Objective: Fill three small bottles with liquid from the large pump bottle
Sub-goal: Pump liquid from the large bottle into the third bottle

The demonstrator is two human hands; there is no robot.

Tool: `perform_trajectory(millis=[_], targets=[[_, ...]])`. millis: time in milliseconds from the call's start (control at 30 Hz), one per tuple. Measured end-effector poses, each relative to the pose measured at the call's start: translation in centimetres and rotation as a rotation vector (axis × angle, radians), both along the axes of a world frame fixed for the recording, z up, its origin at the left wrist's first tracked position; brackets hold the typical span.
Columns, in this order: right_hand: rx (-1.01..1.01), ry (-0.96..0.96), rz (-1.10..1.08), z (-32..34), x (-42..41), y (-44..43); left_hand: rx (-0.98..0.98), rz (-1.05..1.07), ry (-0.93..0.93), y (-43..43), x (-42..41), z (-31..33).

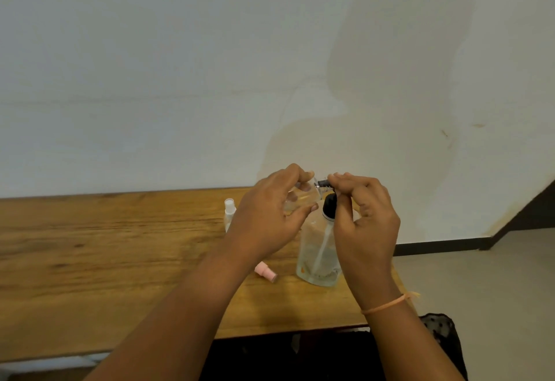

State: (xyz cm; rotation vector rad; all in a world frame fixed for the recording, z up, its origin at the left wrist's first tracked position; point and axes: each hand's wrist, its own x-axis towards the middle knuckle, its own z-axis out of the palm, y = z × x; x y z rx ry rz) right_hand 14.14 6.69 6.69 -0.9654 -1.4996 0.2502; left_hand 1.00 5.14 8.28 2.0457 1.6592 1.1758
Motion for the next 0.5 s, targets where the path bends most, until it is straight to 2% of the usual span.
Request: perform_trajectory(millis=[300, 500], targets=[[0.075, -0.134, -0.066, -1.4, 0.1, 0.7, -0.138, 0.001, -0.024, 0.2, 0.2, -0.3], [0.039, -0.036, -0.020, -0.5, 0.0, 0.1, -0.072, -0.001, -0.024, -0.1, 0.2, -0.2]])
